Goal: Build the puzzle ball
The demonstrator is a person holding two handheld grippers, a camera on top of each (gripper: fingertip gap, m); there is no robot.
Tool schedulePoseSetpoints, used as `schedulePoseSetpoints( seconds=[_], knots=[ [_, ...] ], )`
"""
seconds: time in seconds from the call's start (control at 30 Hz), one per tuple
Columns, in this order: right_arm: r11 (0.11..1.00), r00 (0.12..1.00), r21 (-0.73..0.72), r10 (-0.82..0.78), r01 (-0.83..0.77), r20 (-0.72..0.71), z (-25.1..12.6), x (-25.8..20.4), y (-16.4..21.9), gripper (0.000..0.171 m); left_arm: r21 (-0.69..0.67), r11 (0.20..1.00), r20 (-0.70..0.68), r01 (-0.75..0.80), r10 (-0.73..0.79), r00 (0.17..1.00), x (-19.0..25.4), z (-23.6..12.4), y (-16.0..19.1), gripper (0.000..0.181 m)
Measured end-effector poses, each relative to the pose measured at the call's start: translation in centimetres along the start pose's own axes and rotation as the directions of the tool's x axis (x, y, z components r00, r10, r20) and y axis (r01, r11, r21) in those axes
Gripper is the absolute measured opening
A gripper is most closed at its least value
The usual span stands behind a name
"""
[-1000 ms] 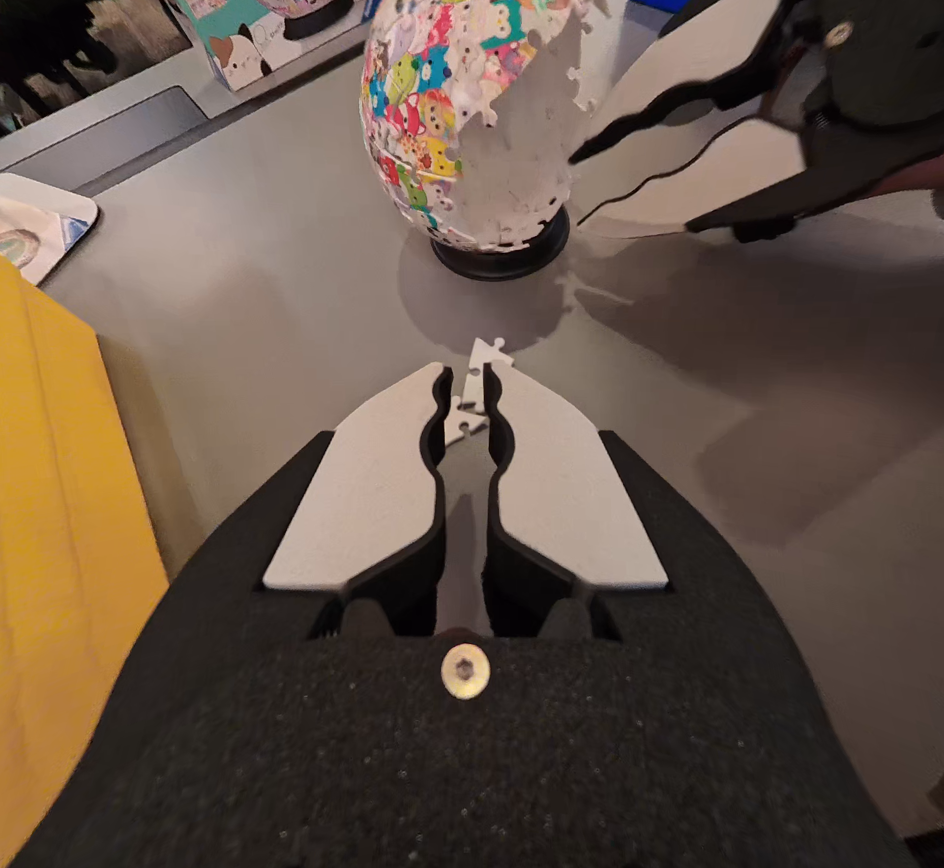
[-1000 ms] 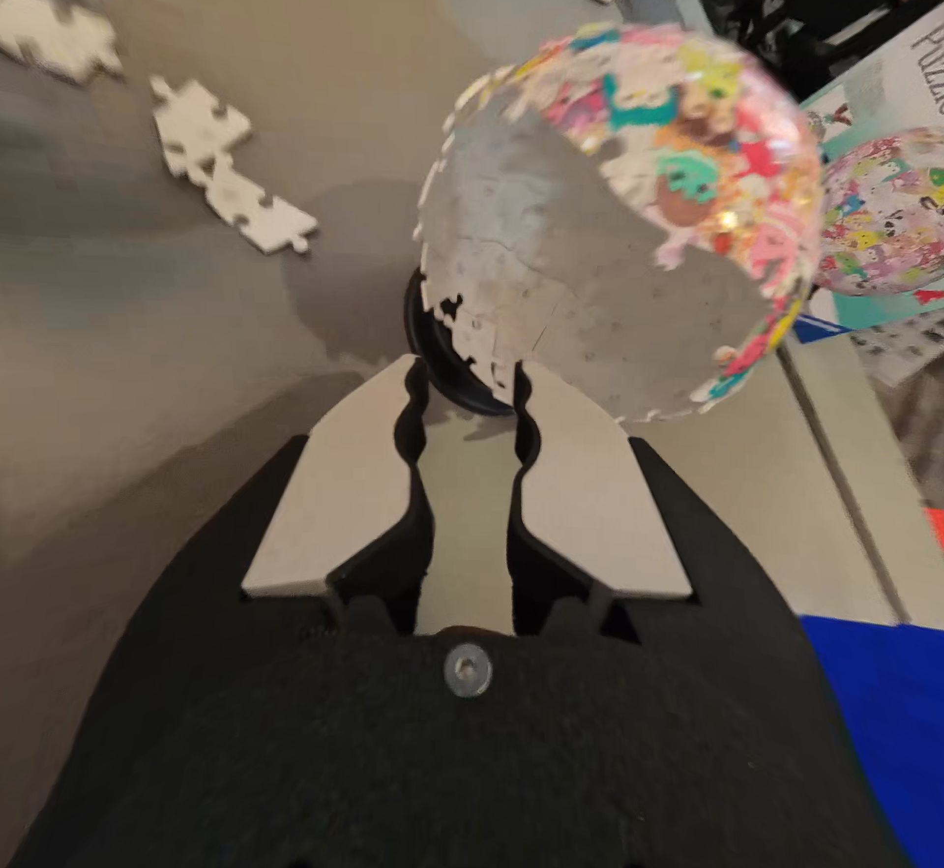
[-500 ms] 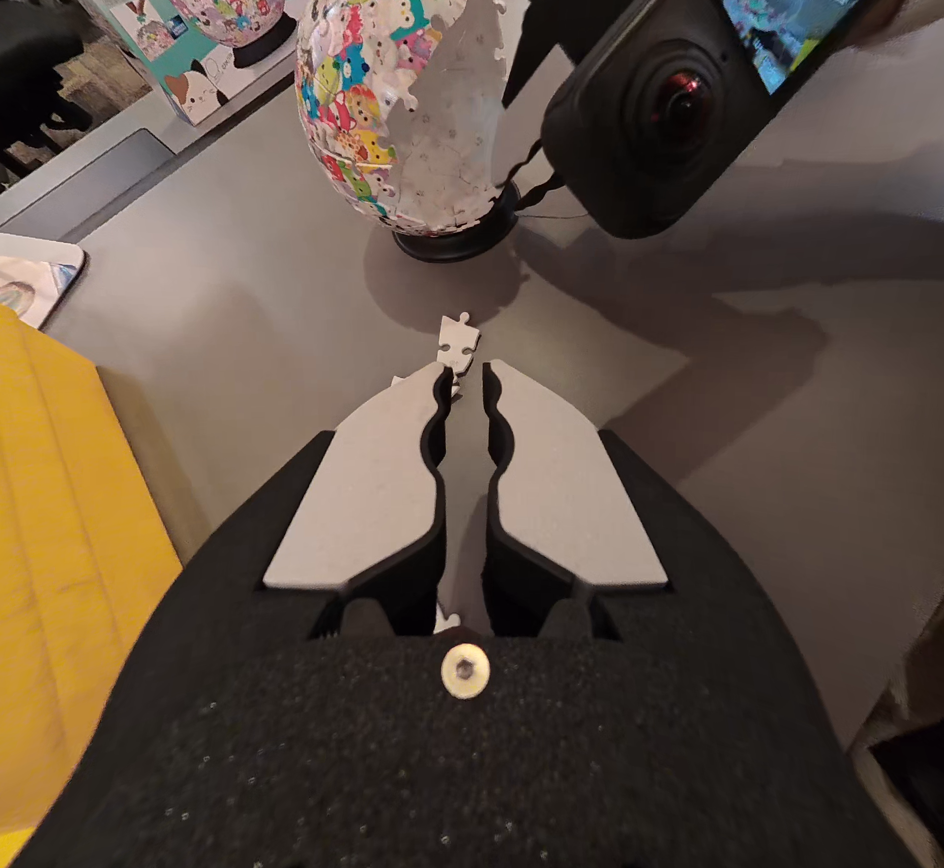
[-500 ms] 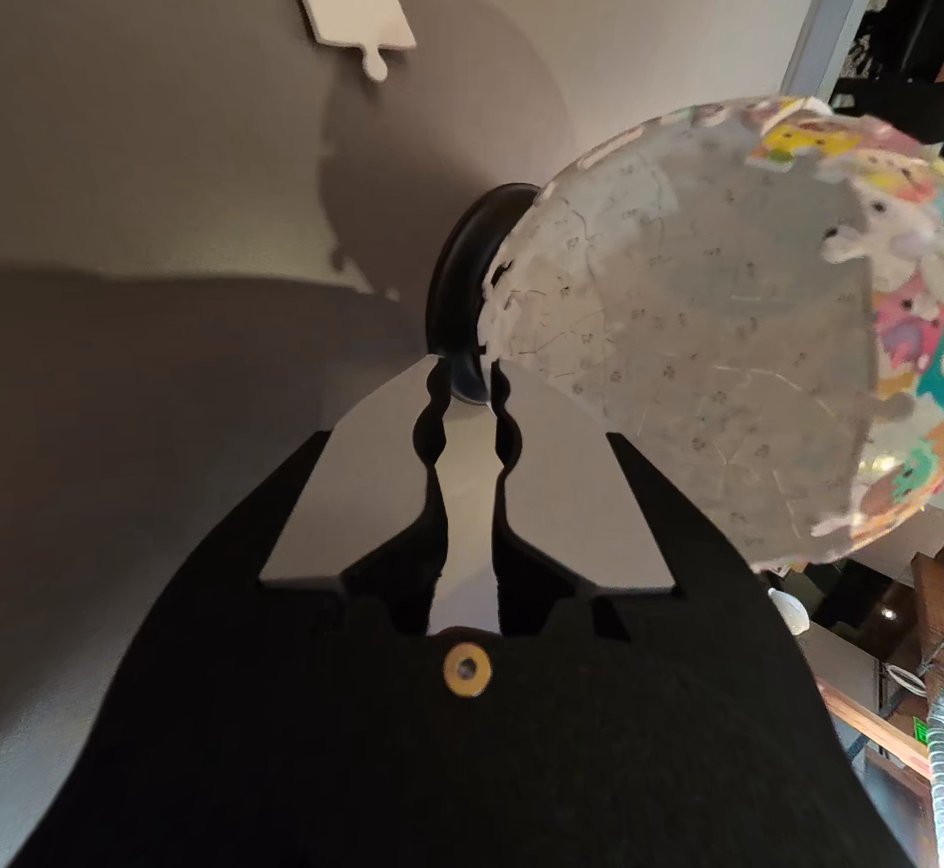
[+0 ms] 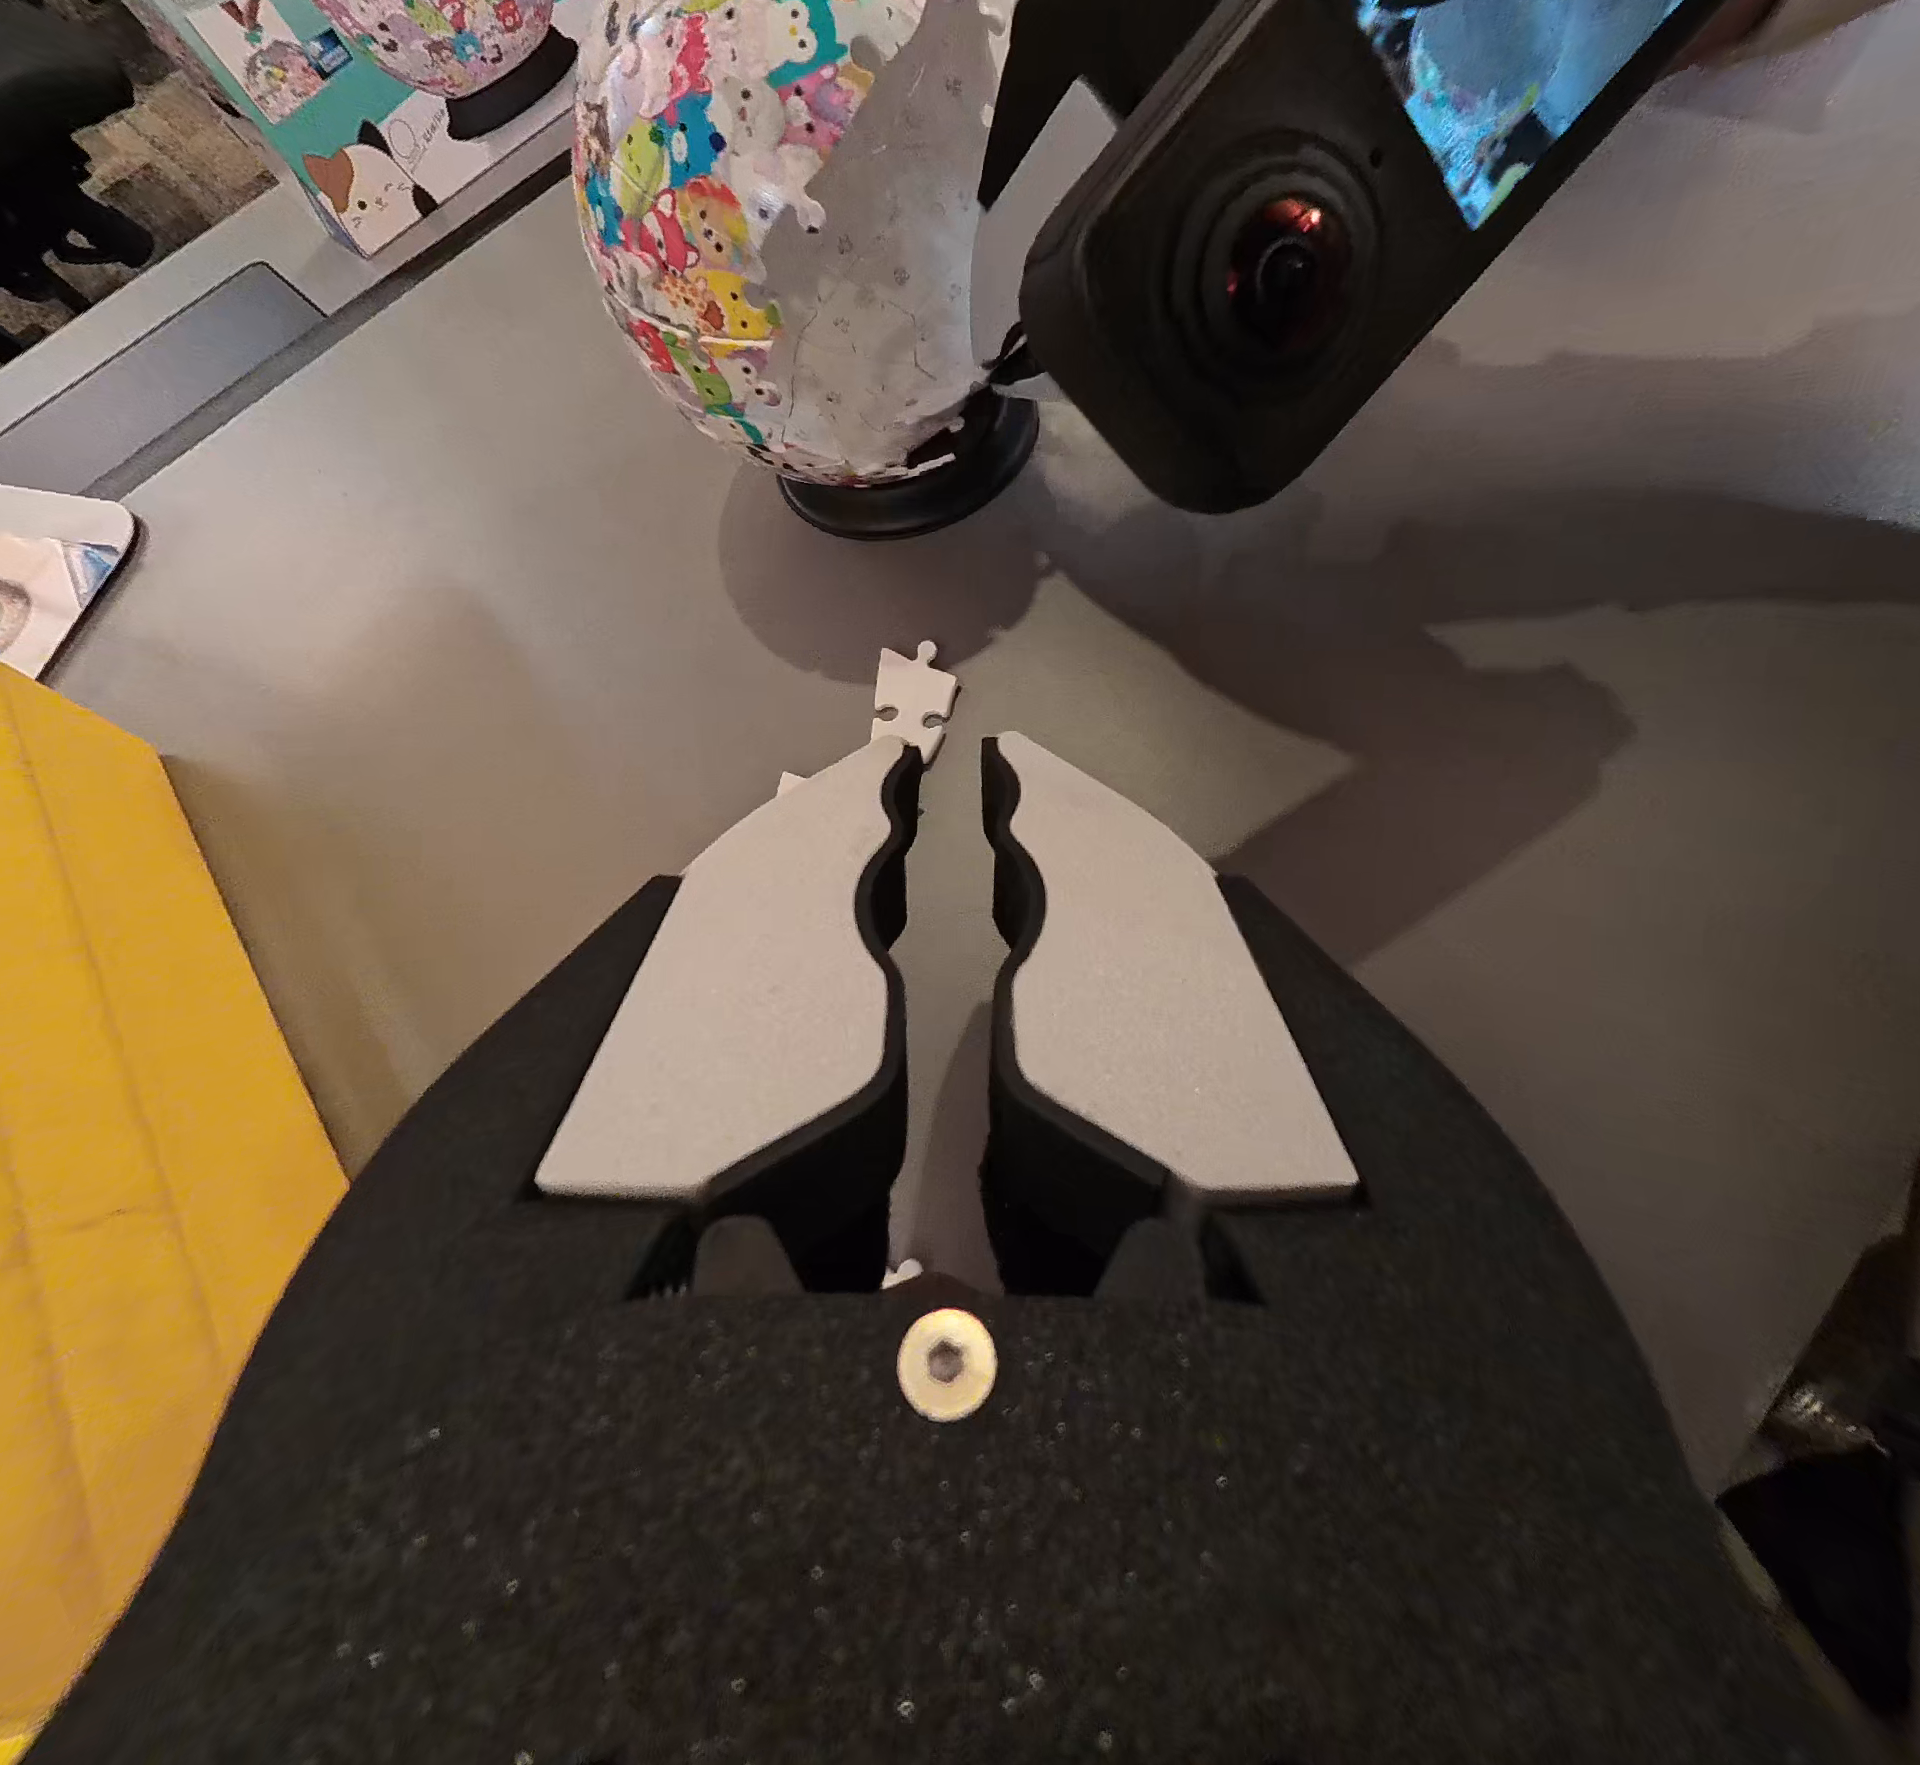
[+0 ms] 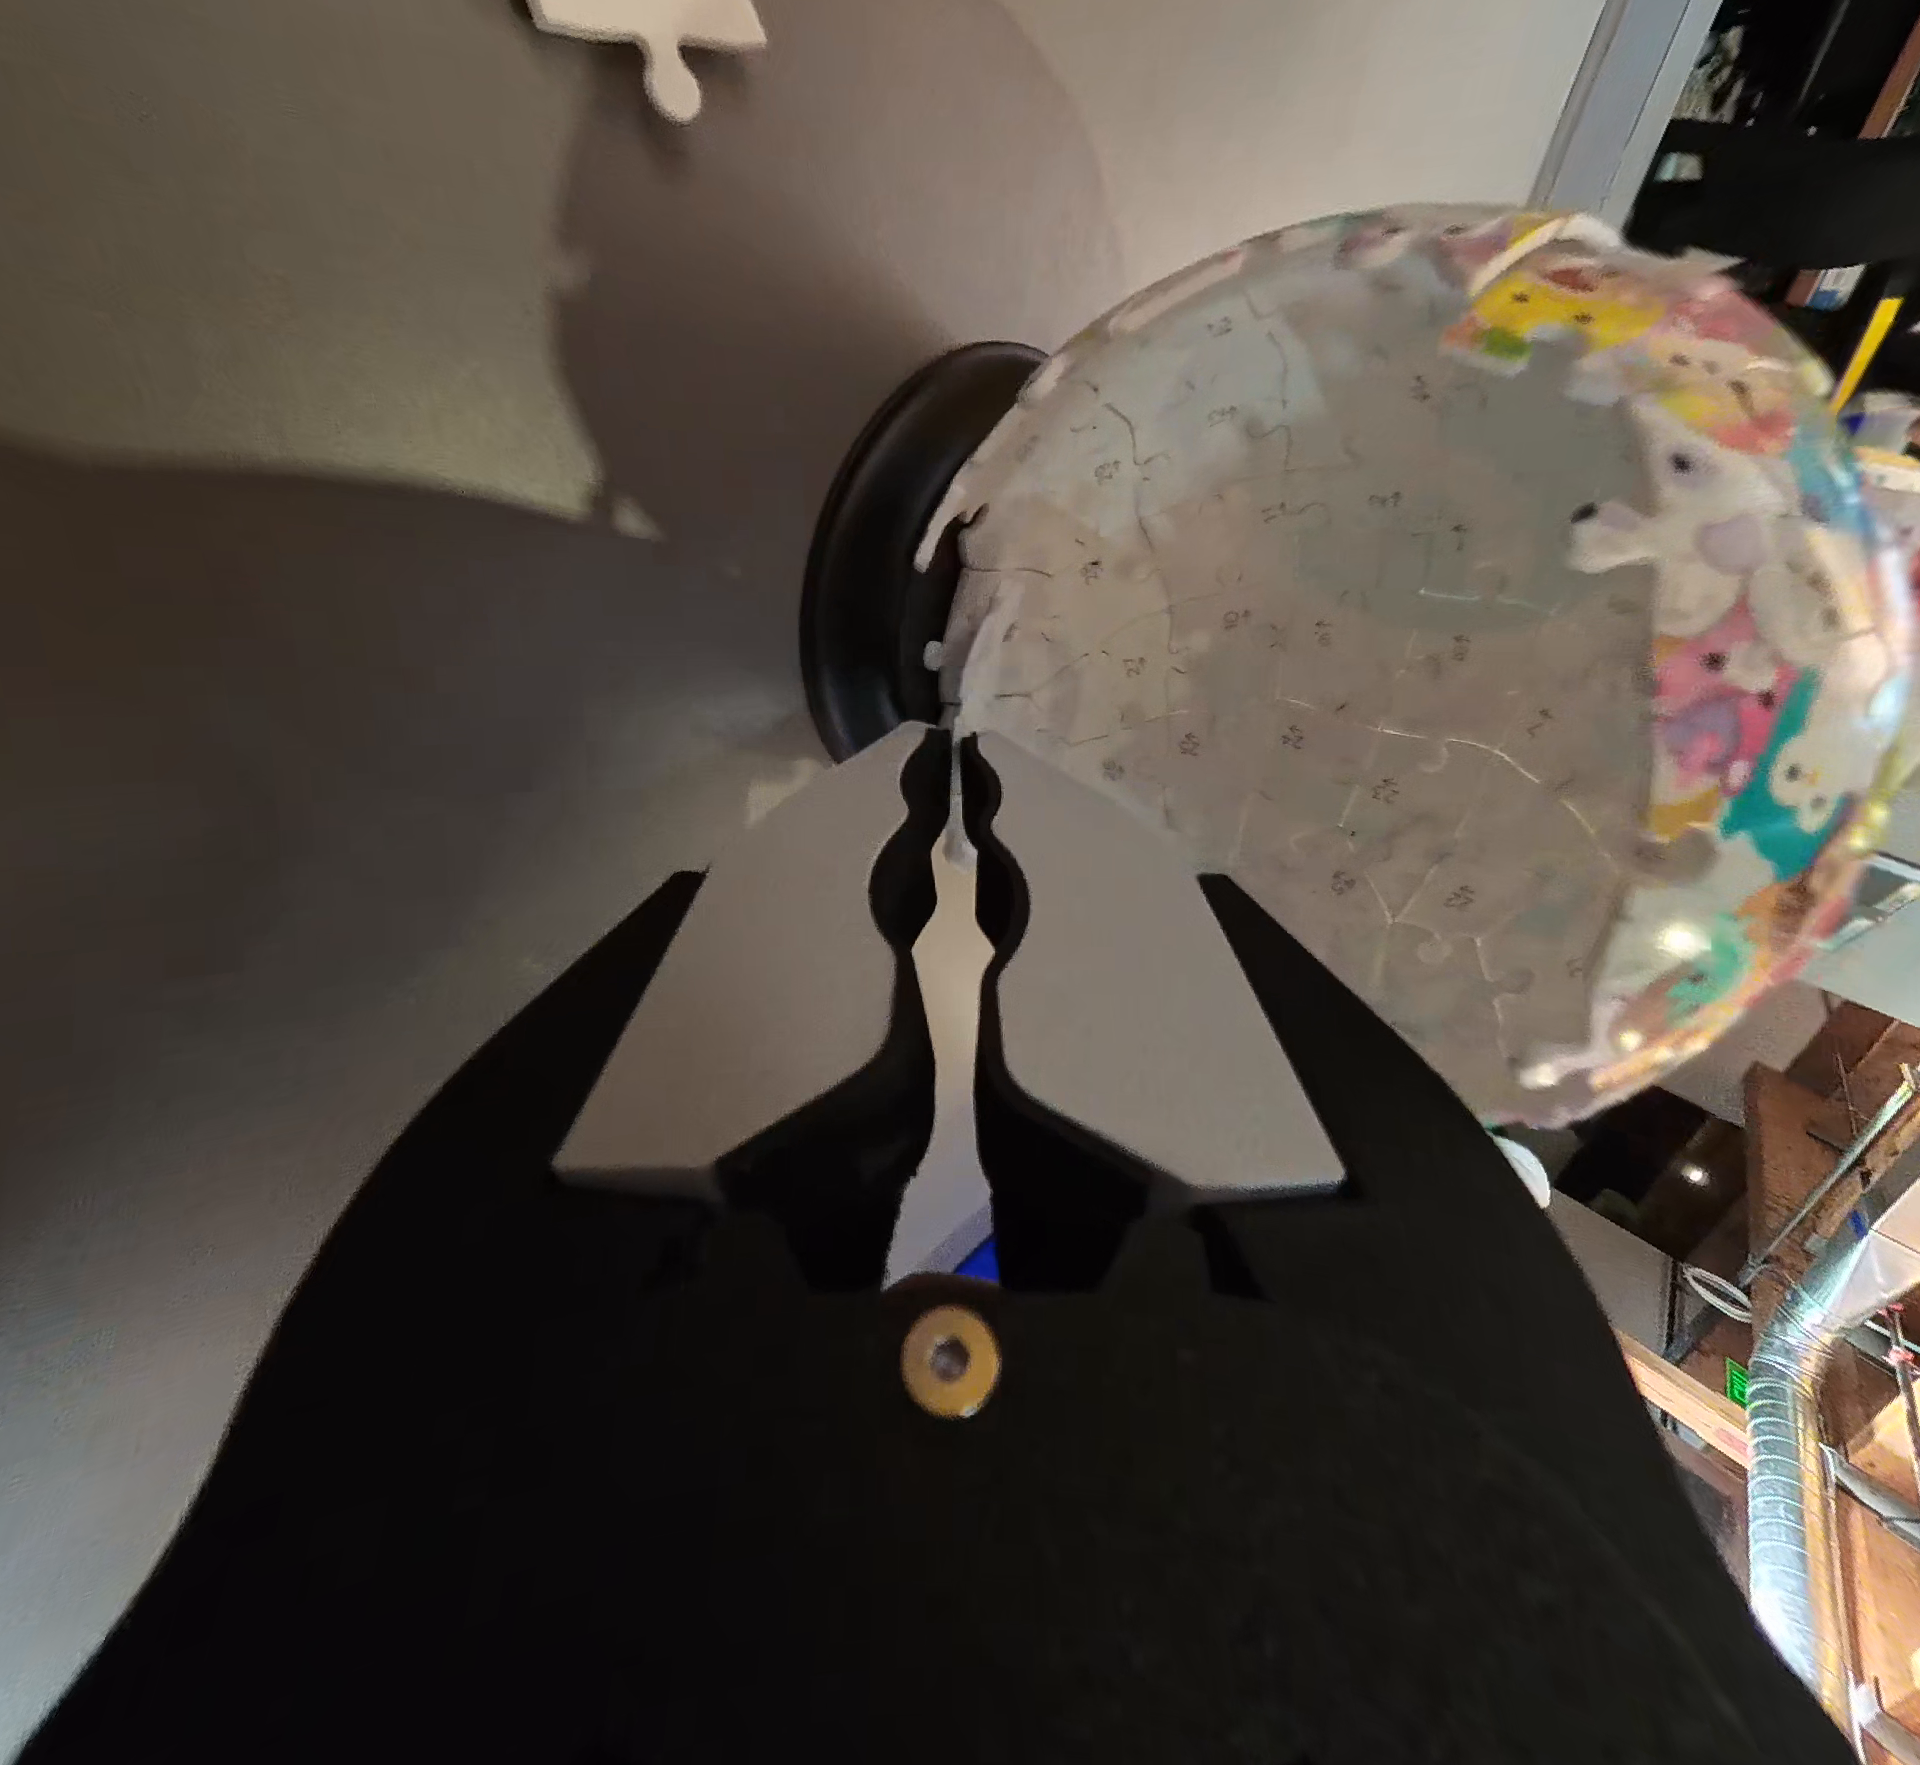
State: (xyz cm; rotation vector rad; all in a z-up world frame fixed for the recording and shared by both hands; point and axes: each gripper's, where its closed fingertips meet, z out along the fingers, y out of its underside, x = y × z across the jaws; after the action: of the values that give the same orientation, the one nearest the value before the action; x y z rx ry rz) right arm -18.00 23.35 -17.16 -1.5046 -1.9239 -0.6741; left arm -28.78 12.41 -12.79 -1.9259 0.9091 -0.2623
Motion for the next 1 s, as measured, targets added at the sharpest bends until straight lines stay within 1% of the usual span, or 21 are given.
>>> schedulePoseSetpoints(
  seconds=[0.17,0.47,0.63,0.73,1.0],
  knots=[
    [0.999,0.999,-0.004,-0.035,0.035,0.024,-0.9,-0.1,-0.2,0.002,0.011,1.0,0.002,0.001,-0.002,1.0,0.1,-0.2,-0.3,0.011],
    [0.995,0.993,-0.001,-0.099,0.1,0.07,-0.6,-0.7,0.2,0.002,0.013,1.0,0.008,-0.009,0.009,1.0,0.1,-0.3,-0.4,0.011],
    [0.991,0.983,-0.002,-0.135,0.137,0.12,-0.6,-0.9,0.3,0.001,0.018,1.0,0.008,-0.006,0.006,1.0,0.0,-0.3,-0.5,0.011],
    [0.985,0.973,-0.025,-0.162,0.168,0.164,-0.7,-1.2,0.7,0.001,0.018,1.0,0.008,-0.009,0.009,1.0,0.1,-0.3,-0.5,0.011],
    [0.976,0.959,-0.046,-0.199,0.212,0.202,-1.2,-1.1,0.6,0.001,0.028,1.0,0.009,-0.005,0.005,1.0,0.1,-0.5,-0.8,0.011]
  ],
)
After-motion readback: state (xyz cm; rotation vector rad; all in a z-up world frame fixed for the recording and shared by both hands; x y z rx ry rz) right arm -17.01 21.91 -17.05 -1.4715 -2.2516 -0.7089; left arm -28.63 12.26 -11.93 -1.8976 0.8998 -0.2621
